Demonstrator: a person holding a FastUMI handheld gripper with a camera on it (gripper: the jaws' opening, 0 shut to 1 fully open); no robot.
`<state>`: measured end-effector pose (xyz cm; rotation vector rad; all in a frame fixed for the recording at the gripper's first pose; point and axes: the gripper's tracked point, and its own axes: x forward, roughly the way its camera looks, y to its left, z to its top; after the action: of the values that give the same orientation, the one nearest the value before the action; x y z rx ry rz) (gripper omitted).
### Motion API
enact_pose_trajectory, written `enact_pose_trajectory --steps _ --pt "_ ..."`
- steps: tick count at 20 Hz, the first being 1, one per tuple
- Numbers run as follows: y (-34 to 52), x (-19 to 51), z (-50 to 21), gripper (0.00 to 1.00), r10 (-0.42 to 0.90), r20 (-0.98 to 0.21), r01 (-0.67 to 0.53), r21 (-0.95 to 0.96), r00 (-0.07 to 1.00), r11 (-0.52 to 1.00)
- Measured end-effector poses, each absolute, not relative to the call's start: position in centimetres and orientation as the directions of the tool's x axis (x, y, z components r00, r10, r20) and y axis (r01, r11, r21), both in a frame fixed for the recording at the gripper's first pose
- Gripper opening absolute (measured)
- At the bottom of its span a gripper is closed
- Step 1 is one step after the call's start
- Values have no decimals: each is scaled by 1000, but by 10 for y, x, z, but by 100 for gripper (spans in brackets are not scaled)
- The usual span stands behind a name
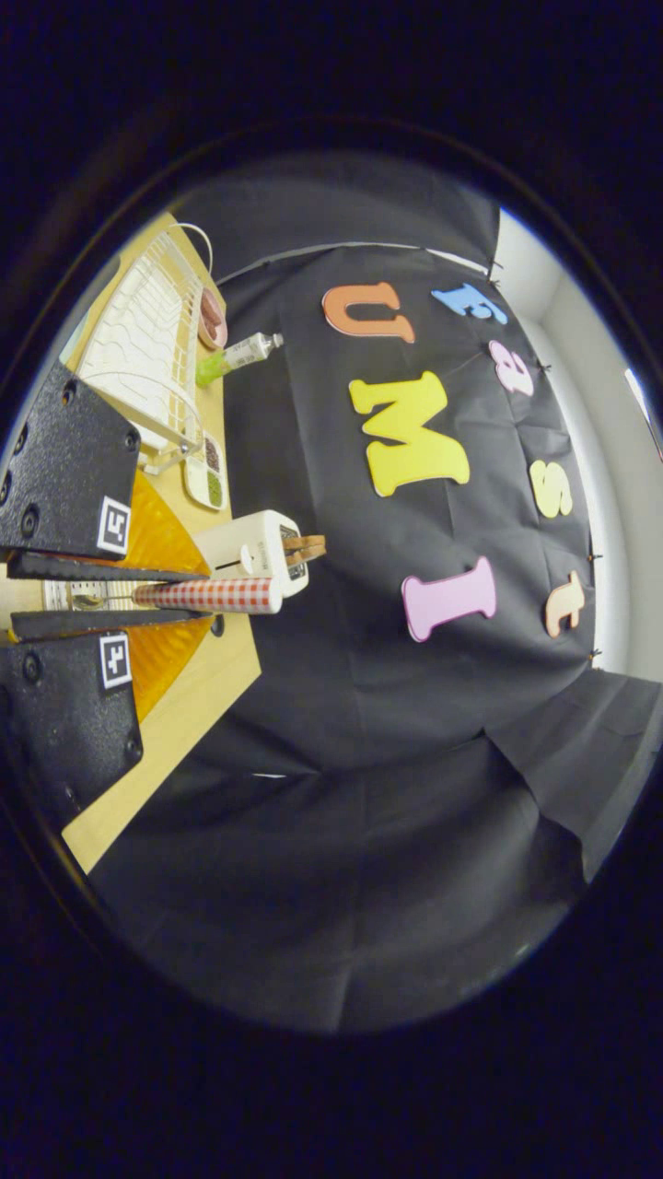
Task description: Take the plate from the dish rack, then take the spoon from the basket and place it into the plate.
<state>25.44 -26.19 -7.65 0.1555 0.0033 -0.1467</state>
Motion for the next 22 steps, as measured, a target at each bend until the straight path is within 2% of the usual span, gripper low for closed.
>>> enact_pose_trajectory --steps 8,13,16,22 --pt "-195 184 -7 18 -115 114 112 40 987 993" --pt "-129 143 3 18 -59 146 57 20 987 998" --pt "-86 126 -7 18 -21 129 14 60 991 998" --pt "8 114 -65 18 121 9 -122 112 993 986"
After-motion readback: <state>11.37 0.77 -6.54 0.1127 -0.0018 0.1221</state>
